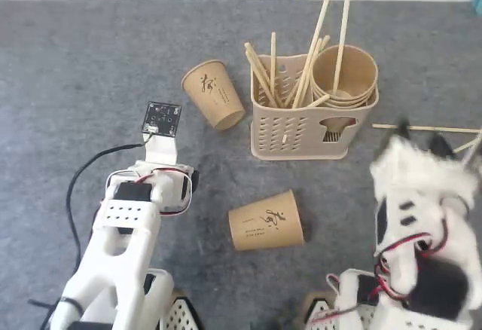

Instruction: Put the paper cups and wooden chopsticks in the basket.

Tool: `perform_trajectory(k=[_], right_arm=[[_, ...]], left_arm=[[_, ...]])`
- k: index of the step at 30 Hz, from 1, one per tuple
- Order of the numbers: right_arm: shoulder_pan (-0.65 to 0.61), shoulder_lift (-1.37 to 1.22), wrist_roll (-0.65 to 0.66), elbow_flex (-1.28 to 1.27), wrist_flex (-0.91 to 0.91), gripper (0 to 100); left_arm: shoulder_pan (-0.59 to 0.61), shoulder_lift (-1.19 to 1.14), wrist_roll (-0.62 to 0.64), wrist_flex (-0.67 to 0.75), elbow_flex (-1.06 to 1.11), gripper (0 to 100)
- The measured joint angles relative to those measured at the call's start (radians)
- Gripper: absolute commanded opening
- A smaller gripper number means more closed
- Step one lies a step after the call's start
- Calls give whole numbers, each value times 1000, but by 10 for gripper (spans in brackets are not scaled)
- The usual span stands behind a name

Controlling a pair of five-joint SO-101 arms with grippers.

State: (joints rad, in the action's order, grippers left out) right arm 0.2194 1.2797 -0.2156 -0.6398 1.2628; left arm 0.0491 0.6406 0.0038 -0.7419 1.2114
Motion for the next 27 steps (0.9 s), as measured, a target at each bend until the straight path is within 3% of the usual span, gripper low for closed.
perform_trajectory(k=[6,10,14,23,27], right_arm=[[281,126,236,-419,-83,183],[299,124,318,-531,-80,183],[155,115,336,-532,-5,183],[-334,-55,331,-529,15,183],[-555,-140,241,-502,15,184]], left_arm=[[0,-9,0,-38,-26,187],[0,-9,-40,-60,-29,185],[11,-9,-43,-68,-34,185],[224,-9,8,-60,-72,185],[255,-9,26,-26,-72,185]])
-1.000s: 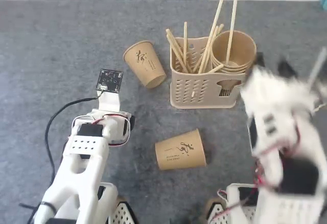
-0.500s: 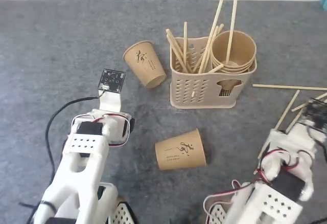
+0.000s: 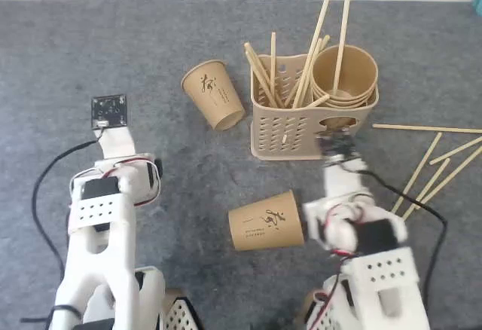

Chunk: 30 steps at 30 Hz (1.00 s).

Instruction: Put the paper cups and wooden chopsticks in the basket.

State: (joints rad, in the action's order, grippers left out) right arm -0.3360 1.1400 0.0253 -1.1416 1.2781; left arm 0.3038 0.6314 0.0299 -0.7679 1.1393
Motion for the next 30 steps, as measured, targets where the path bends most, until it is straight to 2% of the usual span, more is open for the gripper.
perform_trajectory(k=[6,15,19,24,30], right_arm=[[-261,-15,-98,23,0,184],[-358,-15,-107,23,-28,183],[-485,-15,-118,-14,-100,182],[-632,-15,-218,-80,-258,166],[-663,-15,-235,-121,-453,37]], left_arm=[[2,0,2,51,0,185],[2,0,5,81,0,185],[11,0,15,84,0,185],[127,-3,103,106,-11,185],[232,-3,198,126,-18,185]])
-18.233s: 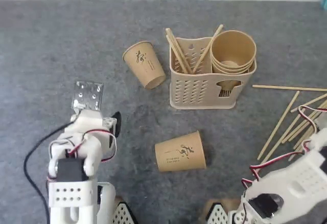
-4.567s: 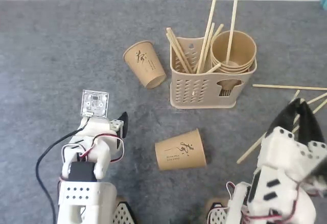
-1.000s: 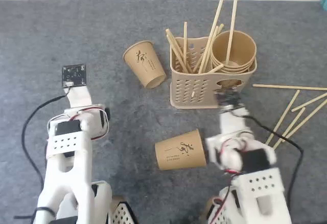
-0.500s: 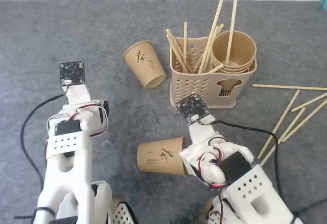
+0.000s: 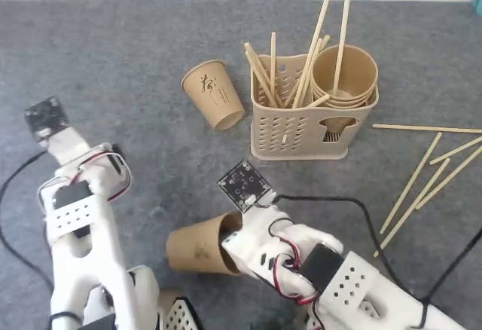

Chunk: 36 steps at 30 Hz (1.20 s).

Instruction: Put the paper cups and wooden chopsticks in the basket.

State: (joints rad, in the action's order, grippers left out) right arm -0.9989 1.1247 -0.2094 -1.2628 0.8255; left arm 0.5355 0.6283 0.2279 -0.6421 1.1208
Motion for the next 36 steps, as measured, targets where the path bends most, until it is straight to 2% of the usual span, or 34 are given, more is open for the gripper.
perform_trajectory(k=[4,8,13,17,21,24,29,36], right_arm=[[-2,0,2,0,-124,29],[-2,-69,11,0,-206,29],[-14,-279,11,49,-226,29],[-100,-431,18,86,-222,32],[-190,-474,18,118,-169,33],[-213,-474,18,144,-153,35],[-210,-483,18,198,-166,41],[-107,-483,18,203,-333,148]], left_arm=[[29,-54,34,5,-35,185],[72,-209,41,0,-146,185],[109,-497,71,-120,-381,185],[123,-666,86,-221,-534,185],[124,-678,84,-239,-563,185],[126,-678,84,-239,-566,185],[166,-678,100,-235,-566,184],[242,-680,216,-180,-566,184]])
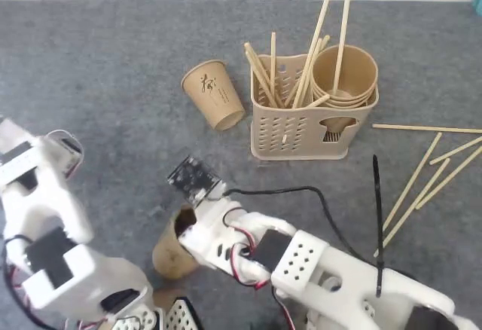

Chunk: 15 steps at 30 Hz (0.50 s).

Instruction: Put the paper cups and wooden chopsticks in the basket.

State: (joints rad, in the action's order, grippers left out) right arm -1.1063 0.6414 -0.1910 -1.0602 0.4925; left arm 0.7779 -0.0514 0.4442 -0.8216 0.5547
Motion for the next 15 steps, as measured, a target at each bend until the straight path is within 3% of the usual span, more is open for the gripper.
perform_trajectory(k=[7,15], right_arm=[[-2,0,3,0,-15,154],[3,0,3,49,81,155]], left_arm=[[84,0,152,61,0,184],[89,0,167,64,0,184]])
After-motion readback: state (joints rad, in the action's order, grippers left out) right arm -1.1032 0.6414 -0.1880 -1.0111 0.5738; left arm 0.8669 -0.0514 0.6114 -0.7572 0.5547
